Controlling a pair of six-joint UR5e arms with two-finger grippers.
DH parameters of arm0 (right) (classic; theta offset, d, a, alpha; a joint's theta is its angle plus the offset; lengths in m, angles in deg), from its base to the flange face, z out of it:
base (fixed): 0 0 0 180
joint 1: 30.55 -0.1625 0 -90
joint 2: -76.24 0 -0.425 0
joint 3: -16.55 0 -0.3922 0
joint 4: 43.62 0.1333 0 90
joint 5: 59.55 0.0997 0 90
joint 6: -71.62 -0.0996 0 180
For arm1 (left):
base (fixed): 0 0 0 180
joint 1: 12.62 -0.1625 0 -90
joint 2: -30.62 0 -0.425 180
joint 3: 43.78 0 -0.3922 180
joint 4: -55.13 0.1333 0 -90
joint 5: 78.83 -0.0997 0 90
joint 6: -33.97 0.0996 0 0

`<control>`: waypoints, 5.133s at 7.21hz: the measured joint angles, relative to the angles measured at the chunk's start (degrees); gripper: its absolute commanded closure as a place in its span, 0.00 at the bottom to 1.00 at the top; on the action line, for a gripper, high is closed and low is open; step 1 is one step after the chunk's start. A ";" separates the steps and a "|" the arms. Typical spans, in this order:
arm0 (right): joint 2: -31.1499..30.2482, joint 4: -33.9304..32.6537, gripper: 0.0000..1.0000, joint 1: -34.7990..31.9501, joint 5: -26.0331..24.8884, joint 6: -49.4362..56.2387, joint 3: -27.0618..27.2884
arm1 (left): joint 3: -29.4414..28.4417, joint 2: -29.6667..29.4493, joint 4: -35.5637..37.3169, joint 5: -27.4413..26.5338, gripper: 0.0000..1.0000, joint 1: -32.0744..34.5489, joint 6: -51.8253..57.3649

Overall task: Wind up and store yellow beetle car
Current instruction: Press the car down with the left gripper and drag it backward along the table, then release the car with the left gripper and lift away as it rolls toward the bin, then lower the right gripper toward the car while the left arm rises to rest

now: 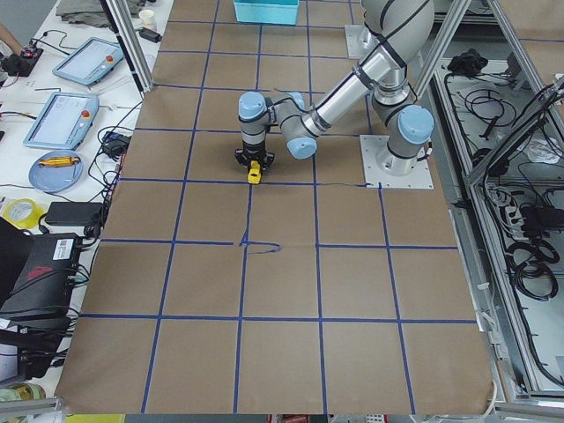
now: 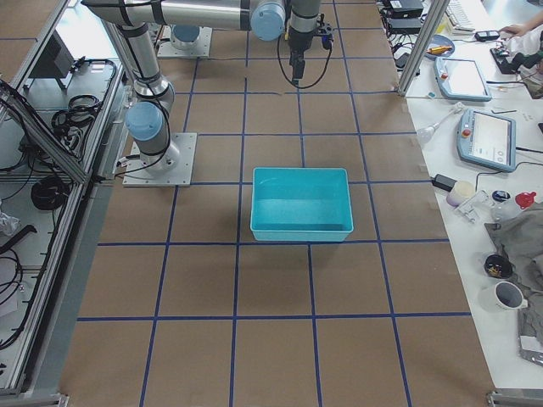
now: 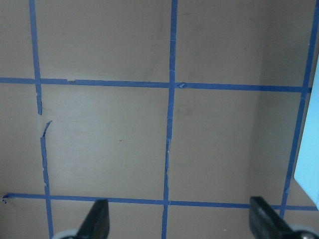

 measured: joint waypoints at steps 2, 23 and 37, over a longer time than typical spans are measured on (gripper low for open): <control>0.00 -0.03 0.00 0.01 -0.01 0.00 0.00 | -0.04 -0.17 -0.27 -0.19 0.00 -0.13 0.04; -0.21 -0.28 0.00 0.13 -1.27 28.09 3.37 | -21.65 18.11 -39.41 5.69 0.00 10.59 -92.31; 0.34 -43.35 0.00 11.43 -26.28 65.58 44.73 | -25.33 19.40 -45.43 4.96 0.00 18.91 -111.38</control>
